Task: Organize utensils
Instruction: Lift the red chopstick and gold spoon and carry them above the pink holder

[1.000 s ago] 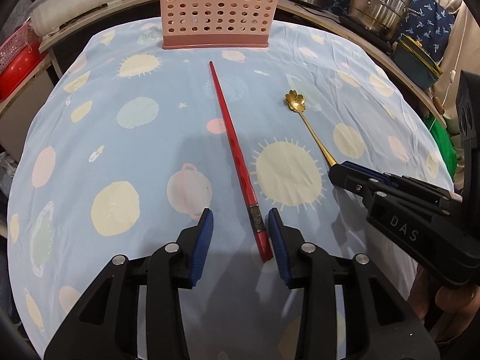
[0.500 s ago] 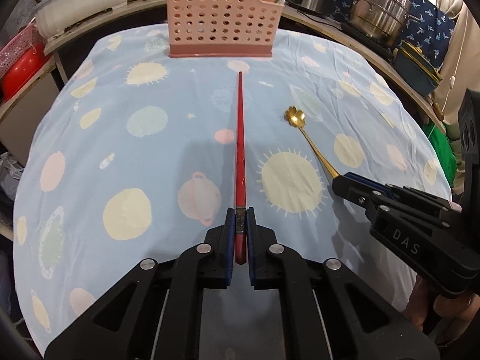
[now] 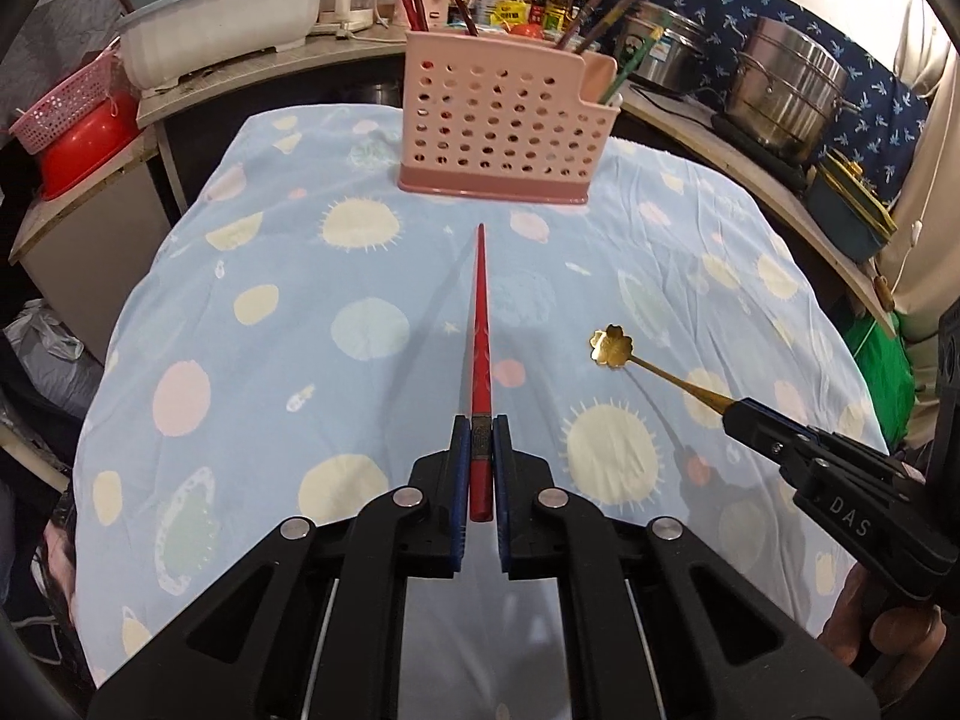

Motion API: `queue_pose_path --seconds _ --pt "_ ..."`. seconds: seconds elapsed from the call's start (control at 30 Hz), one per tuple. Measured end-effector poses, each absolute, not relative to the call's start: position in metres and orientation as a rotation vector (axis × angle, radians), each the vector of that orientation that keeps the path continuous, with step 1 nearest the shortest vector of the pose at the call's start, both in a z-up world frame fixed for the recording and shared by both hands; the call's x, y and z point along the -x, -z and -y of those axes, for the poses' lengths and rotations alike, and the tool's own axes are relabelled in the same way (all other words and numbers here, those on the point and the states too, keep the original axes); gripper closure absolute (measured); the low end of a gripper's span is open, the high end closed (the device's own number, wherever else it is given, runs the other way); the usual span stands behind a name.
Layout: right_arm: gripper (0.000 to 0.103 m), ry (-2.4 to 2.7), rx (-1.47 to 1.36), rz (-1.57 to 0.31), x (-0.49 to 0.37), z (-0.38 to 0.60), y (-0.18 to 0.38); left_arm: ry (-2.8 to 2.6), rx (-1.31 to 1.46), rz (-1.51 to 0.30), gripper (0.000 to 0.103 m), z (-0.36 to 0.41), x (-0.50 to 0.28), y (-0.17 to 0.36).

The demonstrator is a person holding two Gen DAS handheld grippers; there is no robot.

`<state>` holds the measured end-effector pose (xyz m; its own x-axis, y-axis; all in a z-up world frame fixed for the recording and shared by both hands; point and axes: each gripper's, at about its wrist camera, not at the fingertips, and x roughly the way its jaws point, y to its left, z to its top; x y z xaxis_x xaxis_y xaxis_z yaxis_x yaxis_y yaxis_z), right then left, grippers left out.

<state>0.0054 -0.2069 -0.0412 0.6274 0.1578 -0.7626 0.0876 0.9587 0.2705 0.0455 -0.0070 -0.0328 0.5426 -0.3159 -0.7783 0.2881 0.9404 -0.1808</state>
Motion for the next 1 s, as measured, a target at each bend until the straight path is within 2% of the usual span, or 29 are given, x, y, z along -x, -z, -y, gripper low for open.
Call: queue_pose_path --seconds 0.33,1.0 --pt "0.101 -0.043 -0.316 -0.866 -0.012 0.213 0.028 0.350 0.049 -0.911 0.096 0.000 -0.055 0.015" --pt "0.101 -0.074 -0.330 -0.743 -0.043 0.216 -0.043 0.366 0.074 -0.801 0.096 -0.003 -0.075 -0.060"
